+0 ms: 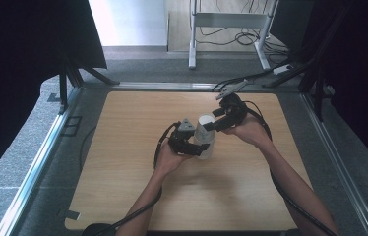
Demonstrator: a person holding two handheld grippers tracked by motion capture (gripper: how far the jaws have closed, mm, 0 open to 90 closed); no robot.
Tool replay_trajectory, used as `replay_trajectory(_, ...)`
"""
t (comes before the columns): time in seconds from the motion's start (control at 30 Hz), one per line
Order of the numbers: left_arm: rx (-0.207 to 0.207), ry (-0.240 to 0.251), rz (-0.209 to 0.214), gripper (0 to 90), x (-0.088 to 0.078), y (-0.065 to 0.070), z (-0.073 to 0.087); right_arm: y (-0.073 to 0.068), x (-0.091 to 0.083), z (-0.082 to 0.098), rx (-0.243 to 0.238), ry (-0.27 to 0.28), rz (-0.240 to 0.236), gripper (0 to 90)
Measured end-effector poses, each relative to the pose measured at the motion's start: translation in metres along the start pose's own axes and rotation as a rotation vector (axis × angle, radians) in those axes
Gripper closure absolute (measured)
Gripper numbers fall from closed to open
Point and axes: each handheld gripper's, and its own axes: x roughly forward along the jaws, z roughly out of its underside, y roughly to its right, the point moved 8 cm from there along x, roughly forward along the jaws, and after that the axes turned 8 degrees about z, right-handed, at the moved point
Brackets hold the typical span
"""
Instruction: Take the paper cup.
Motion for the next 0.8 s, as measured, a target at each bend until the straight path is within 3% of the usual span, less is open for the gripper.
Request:
replay_trajectory(0.27,0.011,-0.009,-0.006,21.5,0.000,0.000,0.000,-0.003,0.002,-0.007,-0.027,-0.033,0.002,30.8)
replay_trajectory(0.33,0.017,-0.008,-0.017,21.6,0.000,0.000,0.000,-0.004,0.002,-0.009,-0.041,-0.043,-0.007,36.3)
replay_trajectory(0.8,0.036,-0.023,-0.021,23.0,-0.001,0.000,0.001,-0.005,-0.005,-0.016,-0.051,-0.056,0.026,37.5)
